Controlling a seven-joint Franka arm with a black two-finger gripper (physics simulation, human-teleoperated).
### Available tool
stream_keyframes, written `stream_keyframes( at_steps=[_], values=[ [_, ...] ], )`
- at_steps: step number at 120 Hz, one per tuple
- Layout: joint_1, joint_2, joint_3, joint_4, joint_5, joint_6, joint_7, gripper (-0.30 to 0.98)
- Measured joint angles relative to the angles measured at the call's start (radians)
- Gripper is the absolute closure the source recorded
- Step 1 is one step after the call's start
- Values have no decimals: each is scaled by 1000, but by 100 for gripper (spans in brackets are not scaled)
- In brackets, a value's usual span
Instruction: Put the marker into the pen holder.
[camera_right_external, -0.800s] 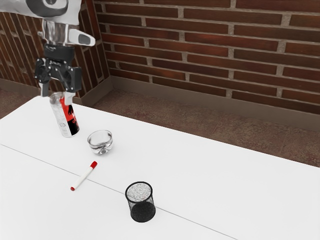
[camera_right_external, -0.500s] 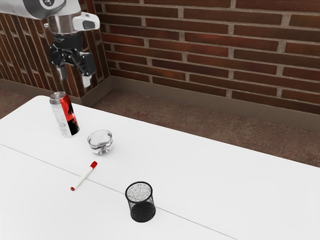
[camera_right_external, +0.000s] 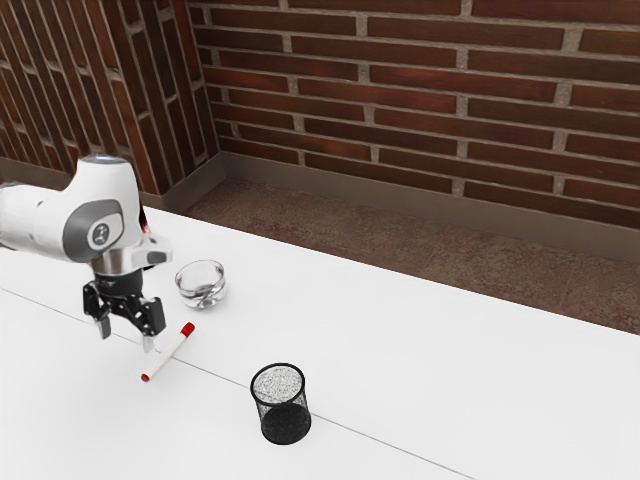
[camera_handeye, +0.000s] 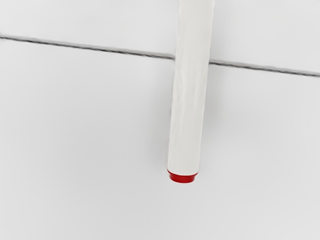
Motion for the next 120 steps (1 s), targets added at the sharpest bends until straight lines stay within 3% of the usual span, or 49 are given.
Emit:
stream_keyframes(
  at_steps=[31, 50, 82, 120],
  values=[
    [26, 77, -7, -10, -1, 176, 60, 0],
    [-31, 106, -14, -47, -35, 256, 94, 0],
    [-15, -7, -2, -180, -51, 307, 121, 4],
    [9, 101, -12, -116, -74, 349, 129, 14]
  ],
)
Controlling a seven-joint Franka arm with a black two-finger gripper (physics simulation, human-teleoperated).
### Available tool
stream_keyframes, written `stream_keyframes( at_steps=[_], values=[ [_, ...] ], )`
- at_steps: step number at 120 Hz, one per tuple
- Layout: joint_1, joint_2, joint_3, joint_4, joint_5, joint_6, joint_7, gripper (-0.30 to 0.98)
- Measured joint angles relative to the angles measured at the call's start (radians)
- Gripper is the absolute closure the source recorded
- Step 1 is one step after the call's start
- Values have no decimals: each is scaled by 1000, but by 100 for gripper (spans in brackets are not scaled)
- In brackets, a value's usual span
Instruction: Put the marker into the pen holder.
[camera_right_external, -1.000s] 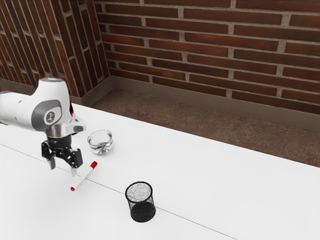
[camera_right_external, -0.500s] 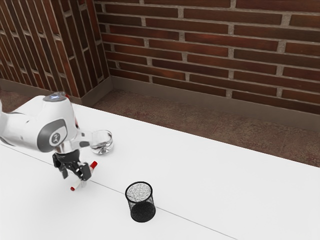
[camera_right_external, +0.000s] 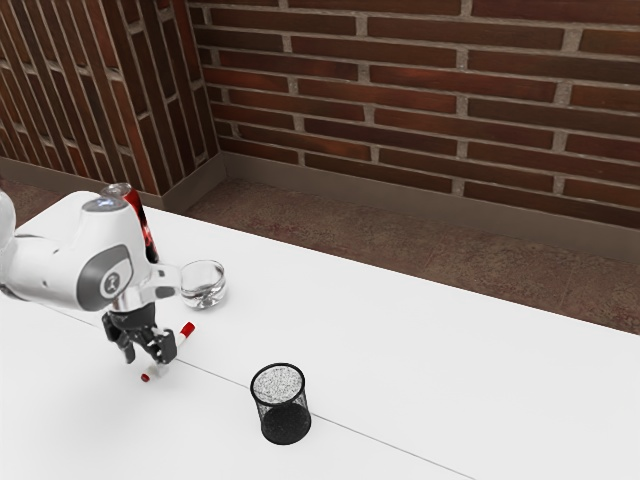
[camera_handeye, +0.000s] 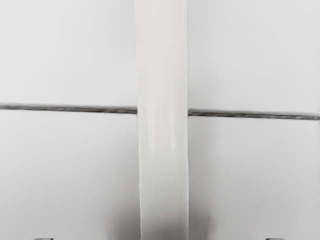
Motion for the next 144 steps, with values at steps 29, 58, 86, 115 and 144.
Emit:
stream_keyframes(
  at_steps=[29, 58, 86, 115, 144],
  values=[
    [-4, 18, -2, 3, -36, 10, 5, 32],
    [-3, 36, -1, 3, -59, 13, 8, 47],
    [-6, 37, 0, 4, -55, 15, -4, 64],
    [-2, 16, 2, 6, -54, 15, -9, 73],
    [-21, -228, -2, 69, 14, -136, -31, 78]
  ],
)
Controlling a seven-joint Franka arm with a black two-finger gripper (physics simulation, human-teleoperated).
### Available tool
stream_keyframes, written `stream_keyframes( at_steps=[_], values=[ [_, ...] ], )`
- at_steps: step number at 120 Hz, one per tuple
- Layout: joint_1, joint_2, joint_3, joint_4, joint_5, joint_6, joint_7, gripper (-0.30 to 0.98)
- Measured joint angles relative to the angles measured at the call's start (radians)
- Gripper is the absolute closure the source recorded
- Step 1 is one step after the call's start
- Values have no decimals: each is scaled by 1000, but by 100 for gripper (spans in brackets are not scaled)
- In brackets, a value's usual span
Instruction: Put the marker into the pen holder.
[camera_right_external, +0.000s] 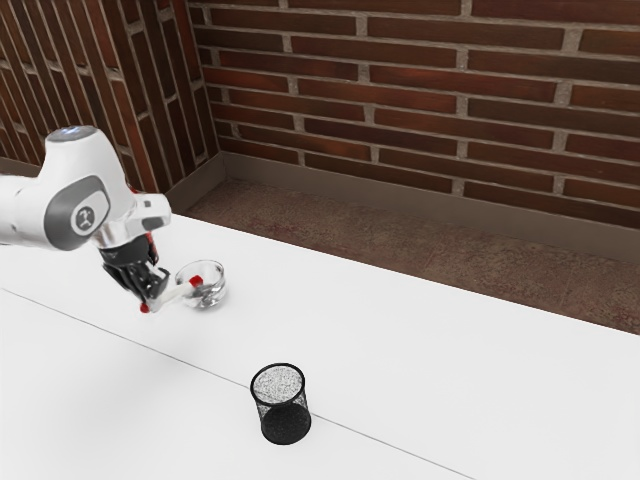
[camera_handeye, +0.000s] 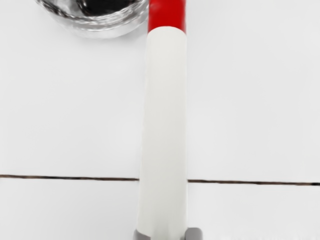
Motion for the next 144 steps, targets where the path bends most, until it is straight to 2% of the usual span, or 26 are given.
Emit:
stream_keyframes(
  at_steps=[15, 28, 52, 61, 87, 115, 144],
  values=[
    [-99, -19, -8, 208, 55, -250, -12, 79],
    [-172, 10, -33, 326, 99, -473, -23, 79],
    [-384, 229, -43, 594, 167, -790, -39, 79],
    [-404, 280, -75, 664, 174, -866, -41, 79],
    [-400, 410, -141, 781, 169, -979, -44, 79],
    [-399, 464, -197, 820, 153, -1020, -46, 79],
    [-398, 488, -215, 863, 141, -1037, -46, 79]
  ],
)
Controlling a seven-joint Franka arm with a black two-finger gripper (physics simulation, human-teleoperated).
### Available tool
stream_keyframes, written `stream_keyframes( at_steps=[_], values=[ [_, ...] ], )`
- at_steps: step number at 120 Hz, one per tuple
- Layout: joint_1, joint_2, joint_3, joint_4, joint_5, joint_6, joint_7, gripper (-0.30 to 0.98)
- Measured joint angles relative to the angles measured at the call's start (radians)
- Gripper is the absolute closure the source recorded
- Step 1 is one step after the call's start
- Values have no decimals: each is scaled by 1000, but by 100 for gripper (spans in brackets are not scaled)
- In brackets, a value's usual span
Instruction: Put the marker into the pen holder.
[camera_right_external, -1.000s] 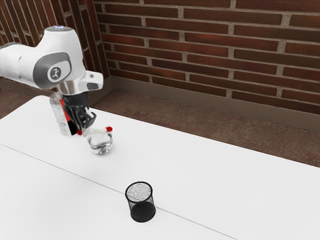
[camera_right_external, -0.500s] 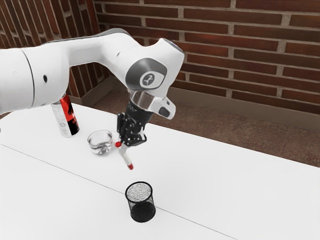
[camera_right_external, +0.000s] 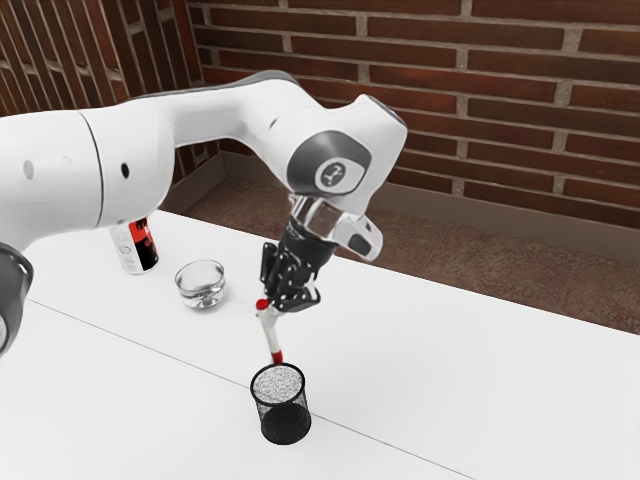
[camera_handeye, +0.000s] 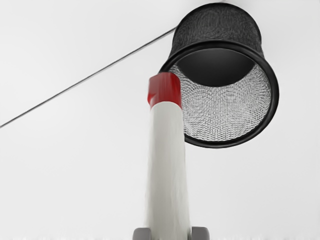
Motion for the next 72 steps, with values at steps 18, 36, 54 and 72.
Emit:
stream_keyframes(
  at_steps=[18, 36, 54, 72],
  values=[
    [-18, 0, -1, -12, -14, -32, 1, 79],
    [-23, 2, 0, -32, -34, -55, -1, 79],
    [-10, 17, -1, -32, -44, -51, -2, 78],
    [6, 42, -1, -26, -49, -33, 0, 78]
  ],
)
